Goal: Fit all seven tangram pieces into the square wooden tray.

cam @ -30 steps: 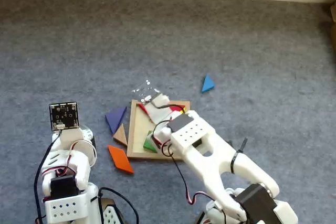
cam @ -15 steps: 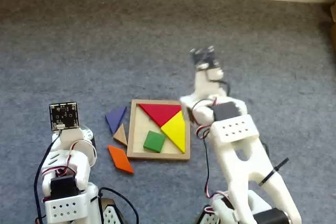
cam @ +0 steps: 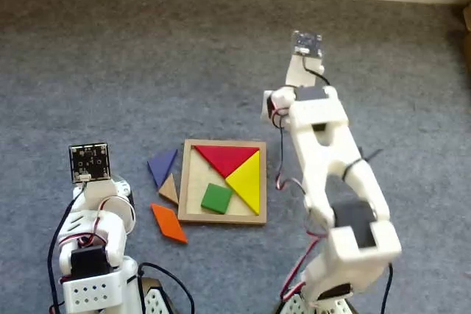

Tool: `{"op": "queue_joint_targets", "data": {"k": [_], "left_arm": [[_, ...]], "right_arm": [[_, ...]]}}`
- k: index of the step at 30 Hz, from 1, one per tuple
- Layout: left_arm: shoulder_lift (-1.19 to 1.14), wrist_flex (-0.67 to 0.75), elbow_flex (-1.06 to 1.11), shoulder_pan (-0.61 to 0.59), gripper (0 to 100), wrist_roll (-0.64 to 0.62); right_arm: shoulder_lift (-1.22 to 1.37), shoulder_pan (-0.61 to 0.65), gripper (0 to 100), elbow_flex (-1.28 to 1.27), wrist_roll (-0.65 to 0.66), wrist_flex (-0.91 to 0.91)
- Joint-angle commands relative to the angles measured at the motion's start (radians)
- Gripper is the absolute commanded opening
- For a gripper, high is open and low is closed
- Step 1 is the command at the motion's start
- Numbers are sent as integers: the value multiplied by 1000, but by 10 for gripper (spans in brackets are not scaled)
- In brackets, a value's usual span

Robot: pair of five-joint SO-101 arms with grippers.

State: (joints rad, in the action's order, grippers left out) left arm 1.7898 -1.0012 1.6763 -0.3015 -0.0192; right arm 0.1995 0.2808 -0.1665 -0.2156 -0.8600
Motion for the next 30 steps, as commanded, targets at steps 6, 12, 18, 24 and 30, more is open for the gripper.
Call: {"op": "queue_joint_targets", "data": {"k": [6, 12, 18, 24, 30], "left_arm": [[8, 14, 19, -15, 8, 11], [8, 14, 19, -15, 8, 11], [8, 14, 19, -13, 8, 11], [8, 12, 19, -12, 8, 11], [8, 12, 19, -10, 8, 11]], "right_arm": [[163, -36, 228, 183, -9, -7], [174, -53, 228, 183, -8, -4], [177, -53, 228, 185, -2, 1], [177, -53, 228, 183, 17, 1], [234, -50, 228, 200, 60, -1]]}}
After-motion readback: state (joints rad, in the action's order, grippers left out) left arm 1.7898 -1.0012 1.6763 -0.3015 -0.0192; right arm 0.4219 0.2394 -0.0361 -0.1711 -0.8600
